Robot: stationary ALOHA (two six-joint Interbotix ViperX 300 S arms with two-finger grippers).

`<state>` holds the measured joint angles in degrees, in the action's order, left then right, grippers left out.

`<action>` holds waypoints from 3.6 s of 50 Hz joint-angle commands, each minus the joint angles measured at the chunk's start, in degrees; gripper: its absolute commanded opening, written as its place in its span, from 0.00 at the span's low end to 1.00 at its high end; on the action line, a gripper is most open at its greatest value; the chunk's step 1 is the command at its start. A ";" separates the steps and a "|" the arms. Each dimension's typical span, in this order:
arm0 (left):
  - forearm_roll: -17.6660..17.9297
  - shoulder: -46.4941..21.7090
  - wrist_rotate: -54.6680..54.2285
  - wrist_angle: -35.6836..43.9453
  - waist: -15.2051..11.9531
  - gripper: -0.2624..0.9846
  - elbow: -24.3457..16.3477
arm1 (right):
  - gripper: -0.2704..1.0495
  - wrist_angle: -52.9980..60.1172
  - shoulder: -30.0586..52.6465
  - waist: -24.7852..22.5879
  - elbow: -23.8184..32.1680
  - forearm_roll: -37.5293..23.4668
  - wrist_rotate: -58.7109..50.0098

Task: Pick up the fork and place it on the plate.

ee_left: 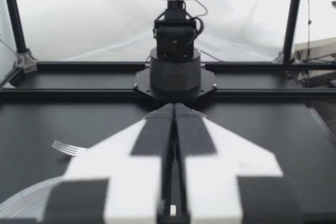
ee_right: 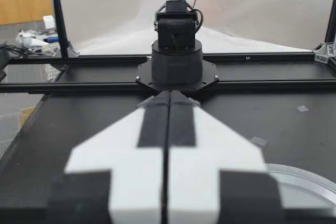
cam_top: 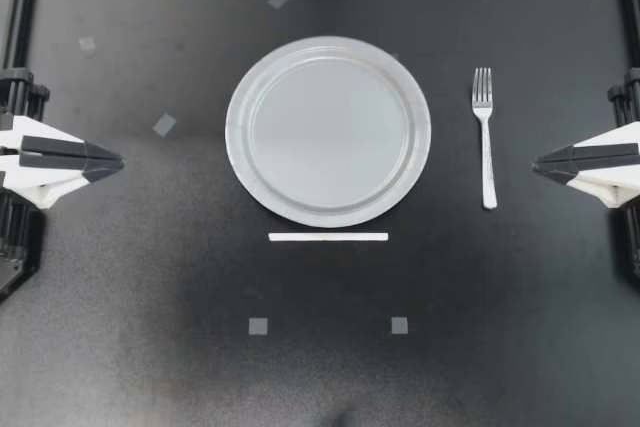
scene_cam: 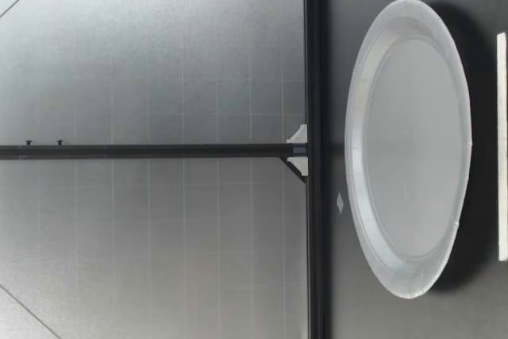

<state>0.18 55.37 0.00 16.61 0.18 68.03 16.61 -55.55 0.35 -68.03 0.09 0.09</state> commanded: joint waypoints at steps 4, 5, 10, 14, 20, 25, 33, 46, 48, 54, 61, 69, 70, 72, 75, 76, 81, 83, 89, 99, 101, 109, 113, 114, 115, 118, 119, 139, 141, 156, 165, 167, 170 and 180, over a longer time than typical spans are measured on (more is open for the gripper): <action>0.88 1.67 -0.70 0.18 0.88 0.20 0.88 | 0.13 0.53 -0.70 0.62 -0.18 0.00 0.09; 1.14 1.76 -0.70 0.18 0.88 0.18 1.05 | 0.13 0.53 -0.97 0.62 -0.35 0.09 -0.09; 3.60 1.85 -0.70 -0.88 0.88 0.18 1.23 | 0.13 0.18 -2.72 0.88 -0.44 1.23 -0.53; 5.19 1.67 -0.62 -3.25 0.88 0.18 0.00 | 0.13 -0.44 -3.34 1.32 0.18 3.25 -0.53; 5.89 1.58 -0.62 -8.70 0.88 0.19 -3.69 | 0.13 -7.65 -2.46 4.39 5.27 6.94 -0.70; 5.98 1.05 -0.62 -14.94 0.62 0.20 -7.38 | 0.13 -22.32 0.53 8.79 11.07 9.14 -0.79; 5.98 0.09 -0.62 -22.06 -0.88 0.23 -9.49 | 0.15 -37.79 6.15 14.85 17.75 11.60 -4.48; 5.98 -0.26 -0.70 -20.83 -1.14 0.53 -7.65 | 0.53 -53.09 14.15 19.42 25.05 10.46 -12.92; 5.98 -0.18 -0.70 -19.95 -1.14 0.59 -7.47 | 0.59 -55.02 15.56 20.39 25.84 10.11 -13.89; 5.98 -0.18 -0.70 -19.25 -1.14 0.59 -6.86 | 0.64 -59.15 19.51 23.03 26.81 10.02 -18.11; 5.98 -0.26 -0.70 -19.25 -1.23 0.58 -5.98 | 0.63 -64.69 27.25 25.05 26.72 8.88 -25.40; 5.98 -0.62 -0.70 -19.34 -1.14 0.58 -5.01 | 0.63 -66.53 36.04 24.96 26.46 5.45 -27.69; 5.98 -0.70 -0.70 -19.51 -1.14 0.58 -4.92 | 0.63 -66.53 36.91 25.05 26.46 5.36 -27.95; 5.98 -0.88 -0.70 -19.69 -1.14 0.58 -4.92 | 0.63 -66.45 39.20 25.05 26.63 5.10 -28.65; 5.98 -1.23 -0.62 -19.78 -1.23 0.58 -4.92 | 0.63 -66.36 41.84 25.22 26.98 4.48 -29.71; 5.98 -1.32 -0.53 -19.69 -1.14 0.58 -4.83 | 0.63 -66.36 42.98 25.31 27.07 3.96 -30.15; 5.98 -1.58 -0.18 -19.34 -1.14 0.58 -4.48 | 0.63 -65.65 46.58 25.40 27.60 1.67 -32.43; 5.98 -1.49 0.18 -19.25 -1.23 0.58 -4.22 | 0.63 -65.13 47.46 25.31 27.69 1.05 -33.49; 5.98 -1.49 0.44 -18.54 -1.14 0.58 -3.43 | 0.63 -63.02 48.96 25.75 28.04 0.62 -35.95; 5.98 -1.49 0.35 -15.91 -1.14 0.57 -1.49 | 0.63 -62.14 51.06 27.07 27.86 0.62 -38.06; 5.98 -1.49 0.44 -15.64 -1.14 0.57 -1.05 | 0.63 -62.14 51.77 27.07 27.86 0.53 -38.50; 5.98 -1.32 0.53 -15.47 -1.05 0.57 -0.18 | 0.63 -62.14 55.11 27.16 28.13 0.53 -39.64; 5.98 -1.05 0.62 -15.47 -0.97 0.57 0.35 | 0.63 -61.79 55.72 27.33 28.13 0.53 -39.73; 5.98 -0.97 0.62 -15.47 -0.88 0.57 0.44 | 0.63 -61.70 55.81 27.42 28.13 0.53 -39.73; 5.98 -0.97 0.70 -15.47 -0.79 0.57 0.53 | 0.63 -61.61 55.90 27.42 28.13 0.53 -39.81; 5.98 -0.79 0.70 -15.47 -0.44 0.57 0.79 | 0.63 -61.44 56.07 27.42 28.13 0.44 -39.99; 5.98 -0.79 0.70 -15.47 -0.26 0.57 0.97 | 0.63 -61.44 56.16 27.42 28.13 0.44 -40.08; 5.98 -0.62 0.70 -13.36 2.99 0.57 2.46 | 0.54 -61.44 57.66 28.56 28.13 -0.09 -40.25; 5.98 -0.44 0.70 -13.10 2.99 0.57 2.72 | 0.54 -61.44 57.83 28.56 28.13 0.00 -40.25; 5.89 -0.44 0.70 -12.30 3.08 0.57 3.60 | 0.47 -61.00 58.97 28.65 28.13 0.00 -40.25; 5.98 -0.44 0.70 -12.22 3.08 0.57 4.04 | 0.26 -60.73 58.27 28.56 28.39 0.09 -40.08; 5.98 -0.44 0.70 -12.04 3.08 0.57 4.31 | 0.23 -60.73 57.13 28.48 29.00 0.09 -39.99; 5.89 -0.44 0.53 -11.07 3.08 0.57 4.83 | 0.21 -60.73 54.32 28.04 31.11 0.18 -39.73; 5.98 -2.02 -0.26 2.46 2.99 0.59 6.33 | 0.21 -54.49 43.42 22.85 47.02 0.00 -31.73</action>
<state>6.15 54.58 -0.09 14.24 3.08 74.88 -41.66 -7.91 25.93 -27.60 0.09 -34.80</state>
